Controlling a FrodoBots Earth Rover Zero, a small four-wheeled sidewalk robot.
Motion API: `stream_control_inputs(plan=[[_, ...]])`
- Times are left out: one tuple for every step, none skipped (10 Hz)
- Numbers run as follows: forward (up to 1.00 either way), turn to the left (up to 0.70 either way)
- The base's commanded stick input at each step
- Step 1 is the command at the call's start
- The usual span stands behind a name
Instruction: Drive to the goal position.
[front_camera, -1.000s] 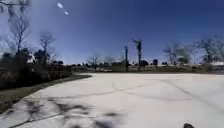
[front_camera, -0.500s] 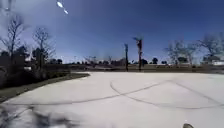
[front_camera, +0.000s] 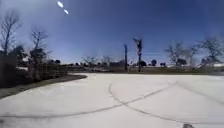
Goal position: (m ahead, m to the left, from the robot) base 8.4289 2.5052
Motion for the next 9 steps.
stream_control_inputs(plan=[[1.0,0.0],[1.0,0.0],[1.0,0.0],[1.0,0.0],[1.0,0.0],[1.0,0.0],[1.0,0.0],[1.0,0.0],[1.0,0.0]])
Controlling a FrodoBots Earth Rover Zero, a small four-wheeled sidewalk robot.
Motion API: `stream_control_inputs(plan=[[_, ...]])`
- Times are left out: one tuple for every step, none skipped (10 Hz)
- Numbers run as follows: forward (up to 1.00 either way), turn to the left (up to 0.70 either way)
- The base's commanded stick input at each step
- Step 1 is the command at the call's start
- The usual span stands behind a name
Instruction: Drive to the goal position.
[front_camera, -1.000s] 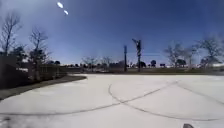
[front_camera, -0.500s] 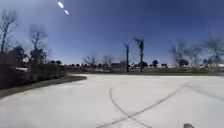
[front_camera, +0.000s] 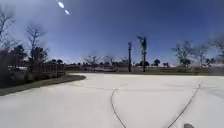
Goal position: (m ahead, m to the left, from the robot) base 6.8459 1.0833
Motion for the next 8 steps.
stream_control_inputs(plan=[[1.0,0.0],[1.0,0.0],[1.0,0.0],[1.0,0.0],[1.0,0.0],[1.0,0.0],[1.0,0.0],[1.0,0.0]])
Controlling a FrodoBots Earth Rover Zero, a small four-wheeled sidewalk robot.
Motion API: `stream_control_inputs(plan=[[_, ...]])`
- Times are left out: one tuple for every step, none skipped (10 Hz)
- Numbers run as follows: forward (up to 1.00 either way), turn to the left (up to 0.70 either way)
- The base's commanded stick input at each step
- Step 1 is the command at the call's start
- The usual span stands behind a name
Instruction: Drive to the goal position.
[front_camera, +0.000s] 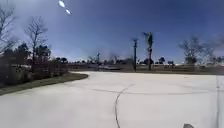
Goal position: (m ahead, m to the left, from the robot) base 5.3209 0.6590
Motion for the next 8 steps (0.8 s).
stream_control_inputs(plan=[[0.86,0.0],[0.85,0.0],[0.85,0.0],[0.85,0.0],[0.85,0.0],[0.85,0.0],[0.85,0.0],[0.85,0.0]])
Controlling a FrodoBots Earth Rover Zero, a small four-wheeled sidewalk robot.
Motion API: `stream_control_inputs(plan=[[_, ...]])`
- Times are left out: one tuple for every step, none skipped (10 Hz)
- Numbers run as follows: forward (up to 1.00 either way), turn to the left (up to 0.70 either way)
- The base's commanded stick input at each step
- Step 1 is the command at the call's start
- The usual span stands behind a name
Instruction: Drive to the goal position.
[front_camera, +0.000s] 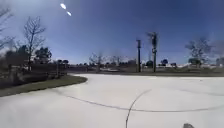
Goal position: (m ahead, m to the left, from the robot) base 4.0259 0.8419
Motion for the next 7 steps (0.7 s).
stream_control_inputs(plan=[[0.85,0.0],[0.85,0.0],[0.85,0.0],[0.85,0.0],[0.85,0.0],[0.85,0.0],[0.85,0.0]])
